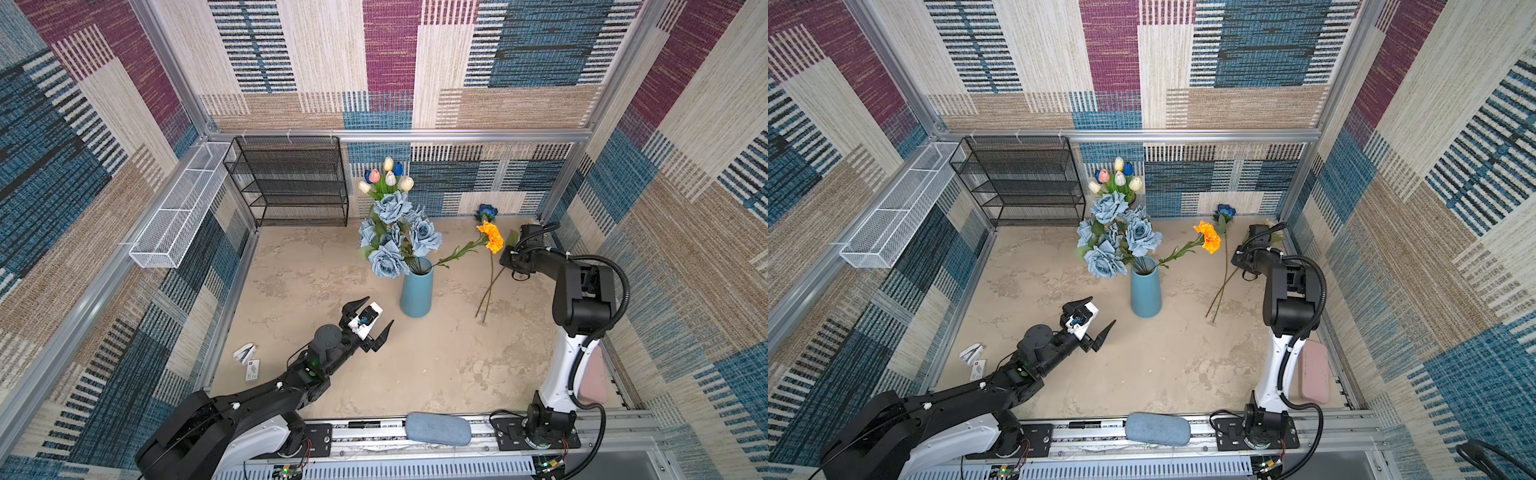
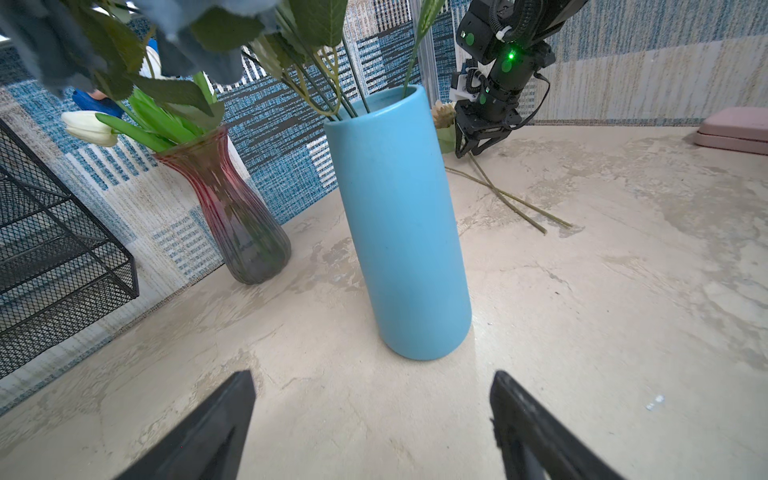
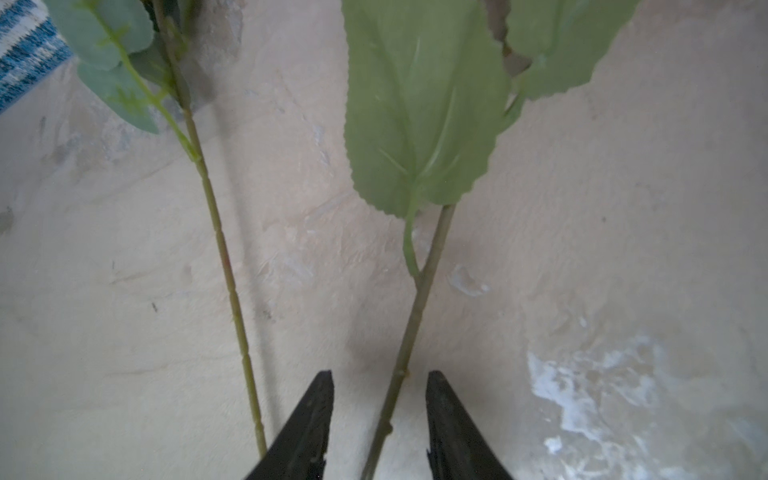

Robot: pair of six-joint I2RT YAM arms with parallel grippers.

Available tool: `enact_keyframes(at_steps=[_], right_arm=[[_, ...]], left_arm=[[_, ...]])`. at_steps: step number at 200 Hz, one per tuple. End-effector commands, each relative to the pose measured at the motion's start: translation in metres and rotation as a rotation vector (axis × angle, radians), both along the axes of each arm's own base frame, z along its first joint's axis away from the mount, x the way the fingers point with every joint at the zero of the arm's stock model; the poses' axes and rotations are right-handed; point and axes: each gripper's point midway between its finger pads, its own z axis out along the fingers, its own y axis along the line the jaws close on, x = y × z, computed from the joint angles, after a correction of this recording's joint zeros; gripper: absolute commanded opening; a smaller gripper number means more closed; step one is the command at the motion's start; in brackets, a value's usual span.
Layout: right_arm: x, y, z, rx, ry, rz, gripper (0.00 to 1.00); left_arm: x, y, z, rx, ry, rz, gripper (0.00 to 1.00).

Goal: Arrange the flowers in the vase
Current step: 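Lower the right gripper onto the cream sunflower stem and close, then lift the cream sunflower upward with the right gripper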

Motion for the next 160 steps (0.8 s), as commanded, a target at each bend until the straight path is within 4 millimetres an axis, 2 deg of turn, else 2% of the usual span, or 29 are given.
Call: enact_keyframes(at_steps=[1, 33, 55, 100, 132, 147, 160], right_arm=[[0.0, -0.002, -0.005, -0.012, 0.01, 0.0, 0.36], [0.0, -0.002, -0.013, -0.016, 0.029, 0.005, 0.29], [-0.001, -0.002, -0.005, -0.02, 0.009, 0.005, 0.2], [0.002, 0.001, 0.032, -0.007, -0.055, 0.013, 0.08], [0.0, 0.004, 0.061, 0.001, -0.102, 0.016, 0.05], [-0.004, 0.005, 0.079, 0.001, -0.136, 0.015, 0.05], [-0.007, 0.007, 0.103, -0.004, -0.188, 0.026, 0.03]], left_arm=[[0.001, -0.001, 0.005, -0.003, -0.017, 0.002, 0.91], [0.002, 0.0, 0.004, 0.0, -0.018, 0.009, 0.91], [0.002, 0.001, 0.005, -0.002, -0.02, 0.008, 0.91], [0.002, 0.001, 0.005, 0.002, -0.022, 0.014, 0.91], [0.002, 0.003, 0.006, 0.002, -0.026, 0.018, 0.91], [0.003, 0.003, 0.006, 0.004, -0.027, 0.021, 0.91], [0.002, 0.003, 0.007, 0.001, -0.03, 0.019, 0.91]])
